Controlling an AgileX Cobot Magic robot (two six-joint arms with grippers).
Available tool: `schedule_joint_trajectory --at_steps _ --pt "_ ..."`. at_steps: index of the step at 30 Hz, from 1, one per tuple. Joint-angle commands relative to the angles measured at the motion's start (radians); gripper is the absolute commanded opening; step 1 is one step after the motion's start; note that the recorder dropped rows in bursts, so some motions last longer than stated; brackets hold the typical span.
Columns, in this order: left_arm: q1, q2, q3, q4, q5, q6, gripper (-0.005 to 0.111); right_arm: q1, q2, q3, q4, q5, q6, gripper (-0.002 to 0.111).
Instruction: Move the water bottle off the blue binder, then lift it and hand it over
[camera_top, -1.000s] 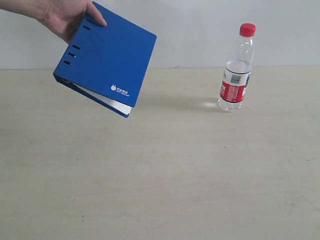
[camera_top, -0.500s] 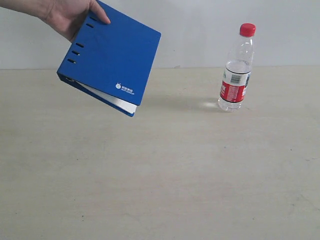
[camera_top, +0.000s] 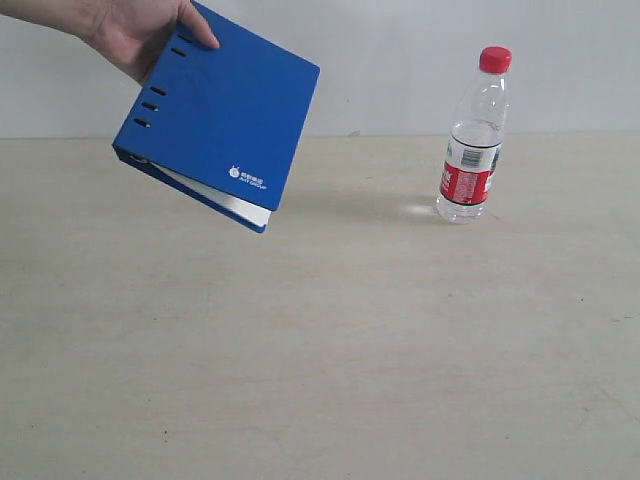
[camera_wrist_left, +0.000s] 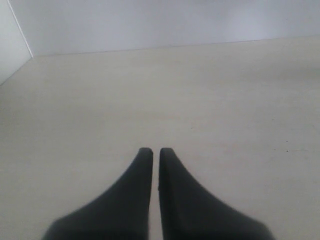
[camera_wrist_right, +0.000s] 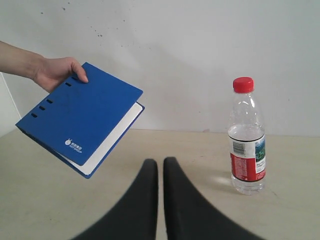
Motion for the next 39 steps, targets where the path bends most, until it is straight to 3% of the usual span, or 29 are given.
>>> schedule_joint_trajectory --at_steps 1,25,30,34,39 --pt "-0.008 -0.003 0.003 -0.008 0.001 0.004 0.004 0.001 -0.003 0.000 -0.004 -0.001 -0.001 0.001" --pt "-0.008 -0.003 0.003 -0.008 0.001 0.004 0.004 -0.001 -0.003 0.002 -0.006 0.005 -0.005 0.001" --pt "-0.008 -0.003 0.003 -0.008 0.001 0.004 0.004 -0.001 -0.003 0.021 -0.111 -0.110 0.012 0.001" --pt "-0.008 -0.003 0.003 -0.008 0.001 0.004 0.004 -0.075 -0.015 0.101 -0.112 -0.269 0.150 0.001" --pt "-0.008 -0.003 0.003 -0.008 0.001 0.004 0.004 -0.189 -0.100 0.142 -0.217 -0.275 0.170 0.001"
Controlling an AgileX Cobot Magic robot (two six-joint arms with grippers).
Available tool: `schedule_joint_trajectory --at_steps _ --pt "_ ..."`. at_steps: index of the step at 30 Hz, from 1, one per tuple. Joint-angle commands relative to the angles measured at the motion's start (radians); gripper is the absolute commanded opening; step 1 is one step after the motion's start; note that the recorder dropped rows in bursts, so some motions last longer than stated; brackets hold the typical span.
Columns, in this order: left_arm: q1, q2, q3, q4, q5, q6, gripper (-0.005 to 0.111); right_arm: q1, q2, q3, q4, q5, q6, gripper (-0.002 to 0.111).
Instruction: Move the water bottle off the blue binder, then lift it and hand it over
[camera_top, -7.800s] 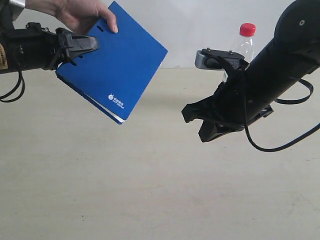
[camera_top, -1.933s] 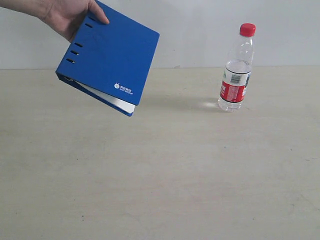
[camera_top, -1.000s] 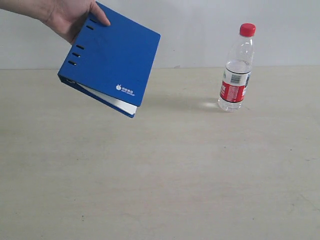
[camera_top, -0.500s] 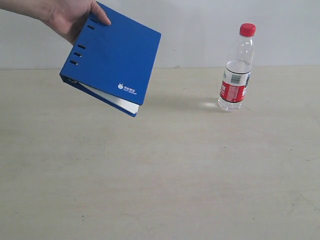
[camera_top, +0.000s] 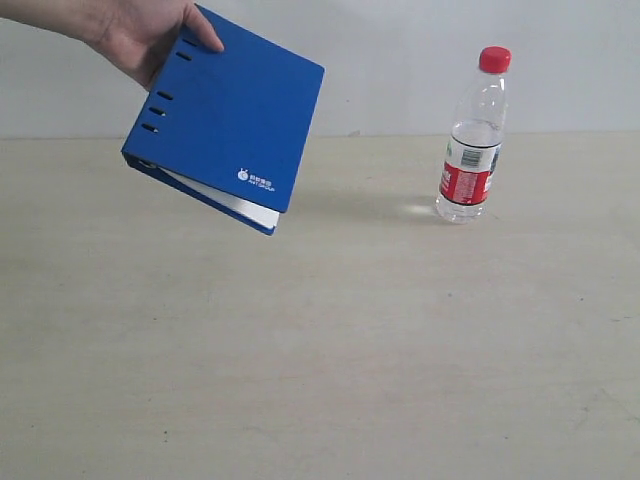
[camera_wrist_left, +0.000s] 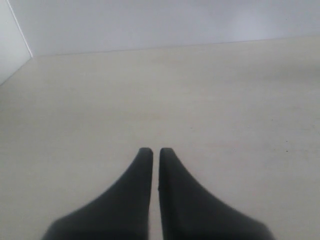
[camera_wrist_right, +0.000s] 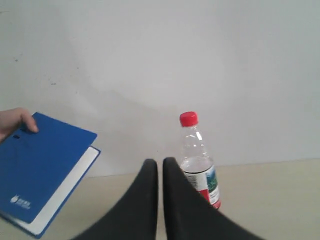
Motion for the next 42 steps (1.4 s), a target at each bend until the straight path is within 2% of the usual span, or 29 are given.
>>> schedule_joint_trajectory --at_steps 1,8,11,16,23,25,33,42 --pt "-0.008 -0.003 0.003 -0.008 0.001 0.004 0.004 -0.105 -0.094 0.025 -0.159 -0.017 0.021 0.001" --pt "-0.008 -0.003 0.003 -0.008 0.001 0.004 0.004 -0.288 -0.269 0.025 -0.193 0.113 0.010 0.001" --pt "-0.008 -0.003 0.003 -0.008 0.001 0.004 0.004 -0.323 -0.269 0.025 -0.201 0.182 -0.034 0.001" --pt "-0.008 -0.003 0.003 -0.008 0.001 0.004 0.004 -0.356 -0.269 0.030 -0.245 0.308 -0.040 0.001" --pt "-0.008 -0.003 0.003 -0.008 0.001 0.004 0.004 -0.382 -0.269 0.141 -0.279 0.242 0.051 0.001" --pt "-0.008 -0.003 0.003 -0.008 0.001 0.004 0.004 -0.382 -0.269 0.141 -0.296 0.320 0.064 0.001" --pt "-0.008 -0.003 0.003 -0.008 0.001 0.004 0.004 -0.382 -0.269 0.141 -0.314 0.331 0.064 0.001" --pt "-0.008 -0.003 0.003 -0.008 0.001 0.004 0.004 -0.382 -0.269 0.141 -0.323 0.506 0.112 0.001"
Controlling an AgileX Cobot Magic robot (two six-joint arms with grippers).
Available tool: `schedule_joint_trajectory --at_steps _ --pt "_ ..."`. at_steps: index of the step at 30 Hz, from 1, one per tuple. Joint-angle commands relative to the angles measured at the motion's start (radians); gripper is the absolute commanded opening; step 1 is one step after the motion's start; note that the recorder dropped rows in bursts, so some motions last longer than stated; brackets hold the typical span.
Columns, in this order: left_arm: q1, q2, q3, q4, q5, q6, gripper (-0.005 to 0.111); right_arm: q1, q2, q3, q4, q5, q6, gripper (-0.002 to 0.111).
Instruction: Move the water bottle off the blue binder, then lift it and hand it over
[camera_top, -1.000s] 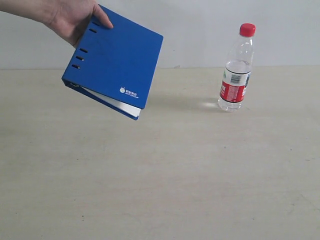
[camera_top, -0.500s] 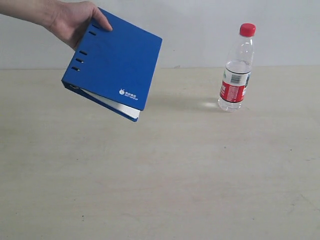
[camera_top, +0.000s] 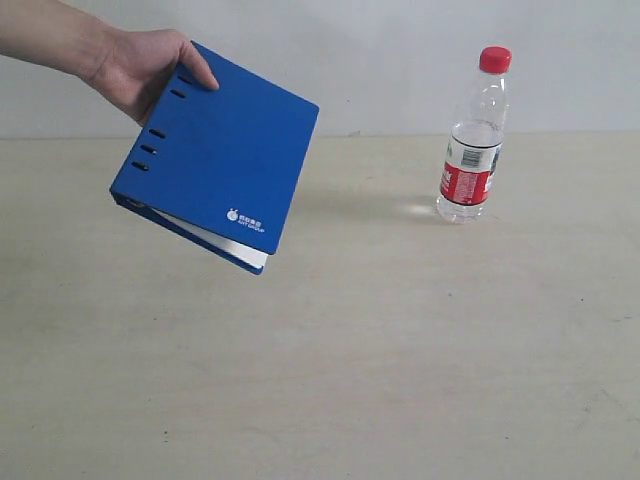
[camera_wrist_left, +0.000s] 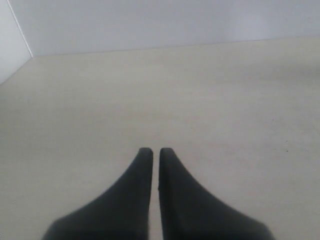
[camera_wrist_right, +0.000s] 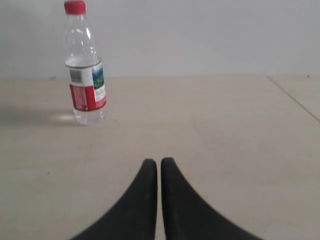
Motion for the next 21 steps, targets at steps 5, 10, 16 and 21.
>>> schedule_joint_trajectory --at_steps 5,10,16,21 --pt "-0.008 -0.003 0.003 -0.008 0.001 0.004 0.004 -0.004 -0.005 0.005 -0.017 0.053 0.041 0.001" --pt "-0.008 -0.003 0.003 -0.008 0.001 0.004 0.004 -0.004 -0.005 0.005 -0.015 0.058 0.039 0.001" --pt "-0.008 -0.003 0.003 -0.008 0.001 0.004 0.004 -0.004 -0.005 0.005 -0.013 0.058 0.039 0.001" --pt "-0.008 -0.003 0.003 -0.008 0.001 0.004 0.004 -0.002 -0.005 0.005 -0.012 0.056 0.039 0.001"
